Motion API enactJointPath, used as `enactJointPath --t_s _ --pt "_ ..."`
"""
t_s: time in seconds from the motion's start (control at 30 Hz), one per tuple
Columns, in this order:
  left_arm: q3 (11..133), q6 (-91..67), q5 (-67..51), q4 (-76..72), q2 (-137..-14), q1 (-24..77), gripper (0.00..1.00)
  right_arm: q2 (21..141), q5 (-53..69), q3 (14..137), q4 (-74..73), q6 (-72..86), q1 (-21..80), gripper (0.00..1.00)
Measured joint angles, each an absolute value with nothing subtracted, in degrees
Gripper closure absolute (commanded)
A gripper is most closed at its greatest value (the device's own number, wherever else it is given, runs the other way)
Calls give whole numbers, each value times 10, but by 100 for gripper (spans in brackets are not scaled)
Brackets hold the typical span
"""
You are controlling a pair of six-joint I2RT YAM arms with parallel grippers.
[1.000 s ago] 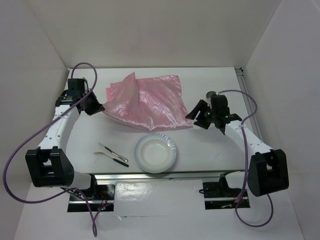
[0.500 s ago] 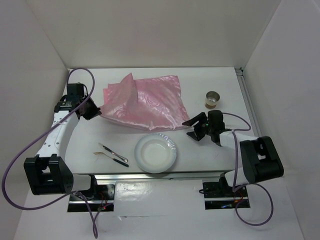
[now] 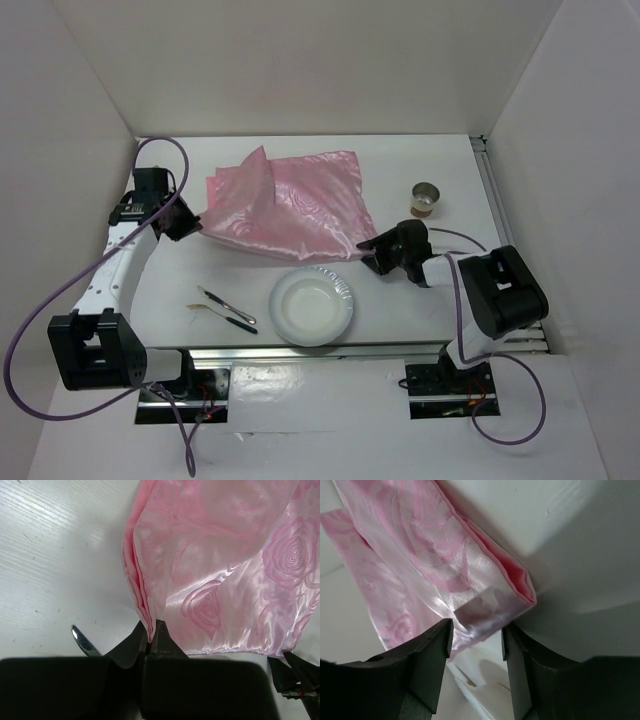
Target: Set the dinner table for one person
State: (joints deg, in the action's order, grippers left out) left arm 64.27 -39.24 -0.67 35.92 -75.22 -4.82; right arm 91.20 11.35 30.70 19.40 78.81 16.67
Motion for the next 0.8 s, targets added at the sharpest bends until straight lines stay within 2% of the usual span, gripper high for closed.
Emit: enactJointPath --t_s 0.03,0.1,0.13,0.2,0.23,0.43,0.63,0.8 --pt "643 -392 -7 359 -752 -48 100 920 107 307 205 796 169 59" --pt "640 -392 -7 359 -750 -48 100 934 91 307 220 805 171 72" --pt "639 -392 -6 360 -748 -48 100 941 84 307 224 810 171 84" --pt "636 -392 -2 364 -743 -49 100 948 69 314 218 808 171 97" --pt "635 -392 -1 366 -741 -50 100 951 63 324 210 804 171 100" --pt "683 -372 -1 403 -745 -84 100 924 20 429 136 767 171 100" --pt "911 -332 -36 447 -821 -119 100 837 -6 576 80 696 173 100" --pt "1008 -332 -89 443 -828 -122 100 797 -18 715 47 633 155 100"
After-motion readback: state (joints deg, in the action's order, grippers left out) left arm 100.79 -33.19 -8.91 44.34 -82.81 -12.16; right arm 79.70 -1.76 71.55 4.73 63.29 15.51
